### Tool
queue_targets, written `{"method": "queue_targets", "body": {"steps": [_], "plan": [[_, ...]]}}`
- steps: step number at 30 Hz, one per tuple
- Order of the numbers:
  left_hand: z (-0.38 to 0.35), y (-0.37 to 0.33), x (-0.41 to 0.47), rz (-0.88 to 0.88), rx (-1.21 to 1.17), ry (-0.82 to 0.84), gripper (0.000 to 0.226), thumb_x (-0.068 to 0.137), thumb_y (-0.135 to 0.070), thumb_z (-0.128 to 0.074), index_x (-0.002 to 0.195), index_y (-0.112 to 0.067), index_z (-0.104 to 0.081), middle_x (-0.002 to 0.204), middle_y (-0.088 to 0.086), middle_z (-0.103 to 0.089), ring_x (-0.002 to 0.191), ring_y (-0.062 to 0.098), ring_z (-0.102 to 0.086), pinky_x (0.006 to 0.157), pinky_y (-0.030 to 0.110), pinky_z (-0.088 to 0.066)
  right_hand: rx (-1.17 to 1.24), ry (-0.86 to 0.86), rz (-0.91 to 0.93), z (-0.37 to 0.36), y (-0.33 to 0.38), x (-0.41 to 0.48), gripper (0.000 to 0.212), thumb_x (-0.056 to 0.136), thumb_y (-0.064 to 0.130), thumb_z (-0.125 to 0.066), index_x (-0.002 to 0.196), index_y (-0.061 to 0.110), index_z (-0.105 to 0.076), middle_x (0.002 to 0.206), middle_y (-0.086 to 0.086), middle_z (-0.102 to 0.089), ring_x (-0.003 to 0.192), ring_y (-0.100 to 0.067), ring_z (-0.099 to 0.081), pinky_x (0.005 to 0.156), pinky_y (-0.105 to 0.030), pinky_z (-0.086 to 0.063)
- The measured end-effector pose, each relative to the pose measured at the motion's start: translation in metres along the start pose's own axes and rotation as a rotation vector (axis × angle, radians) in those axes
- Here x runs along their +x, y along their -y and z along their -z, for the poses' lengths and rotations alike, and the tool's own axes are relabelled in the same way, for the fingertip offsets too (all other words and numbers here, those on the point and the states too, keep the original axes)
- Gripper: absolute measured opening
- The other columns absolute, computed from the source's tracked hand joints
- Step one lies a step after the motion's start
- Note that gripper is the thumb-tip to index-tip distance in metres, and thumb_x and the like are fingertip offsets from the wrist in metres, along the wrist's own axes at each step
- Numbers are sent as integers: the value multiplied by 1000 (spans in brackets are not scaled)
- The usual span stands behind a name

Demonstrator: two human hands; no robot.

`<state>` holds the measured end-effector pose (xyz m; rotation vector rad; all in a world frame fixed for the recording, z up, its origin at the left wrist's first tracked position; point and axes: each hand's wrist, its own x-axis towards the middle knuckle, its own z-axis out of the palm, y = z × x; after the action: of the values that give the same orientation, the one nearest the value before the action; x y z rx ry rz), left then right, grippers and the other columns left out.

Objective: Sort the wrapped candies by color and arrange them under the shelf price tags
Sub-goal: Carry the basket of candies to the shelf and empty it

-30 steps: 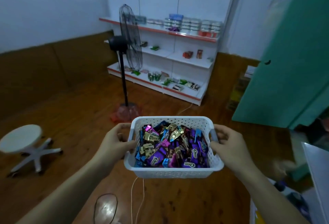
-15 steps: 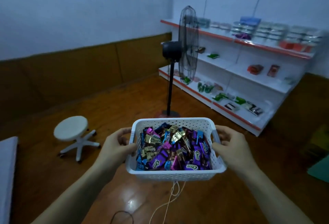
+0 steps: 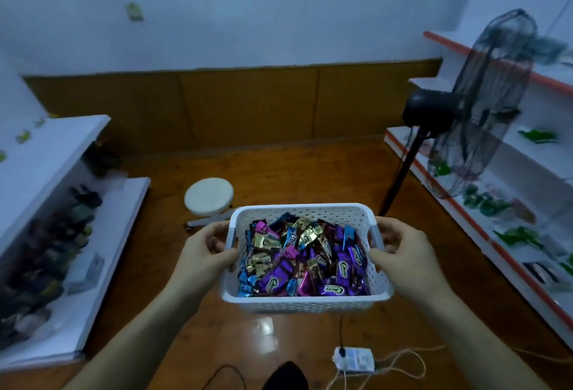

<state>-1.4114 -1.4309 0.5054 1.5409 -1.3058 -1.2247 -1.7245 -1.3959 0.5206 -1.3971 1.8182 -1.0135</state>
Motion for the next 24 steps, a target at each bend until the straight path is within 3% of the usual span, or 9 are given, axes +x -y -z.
{"method": "queue_targets", "body": {"steps": [7,11,17,20,24], "plan": [[16,-3,100,38,-18,-91,40,84,2,-70,111,-25,-61,101,11,-66,87,19,-73,64,34,-63,-23,116,61,-49,16,141,44,85,3,-70,122,25,-64,93,5,-70,79,-13,-72,61,-38,-63],[35,-5,184,41,-19,-155,41,82,6,-69,109,-23,-59,104,9,-65,92,22,-69,60,27,-61,-93,169,136,-93,38,239,45,86,4,-70,126,23,-62,94,11,-68,77,-2,-68,52,-16,-54],[79,-26,297,59,-9,-233,43,85,5,-68,114,-23,-54,100,6,-64,77,-3,-70,51,16,-53,-157,263,198,-157,88,370,51,83,5,-73,130,21,-61,96,13,-67,82,-1,-64,59,-13,-46],[97,-34,339,66,-15,-296,43,84,4,-70,109,-27,-55,99,6,-67,79,1,-71,51,17,-53,-155,296,223,-186,110,424,51,83,5,-72,130,21,-62,97,11,-68,82,-1,-63,57,-15,-45],[125,-33,397,110,-38,-388,42,83,3,-70,109,-28,-57,100,8,-69,86,17,-72,56,20,-55,-171,381,269,-235,133,499,51,85,8,-72,133,21,-59,102,9,-67,84,-2,-63,57,-17,-48]]}}
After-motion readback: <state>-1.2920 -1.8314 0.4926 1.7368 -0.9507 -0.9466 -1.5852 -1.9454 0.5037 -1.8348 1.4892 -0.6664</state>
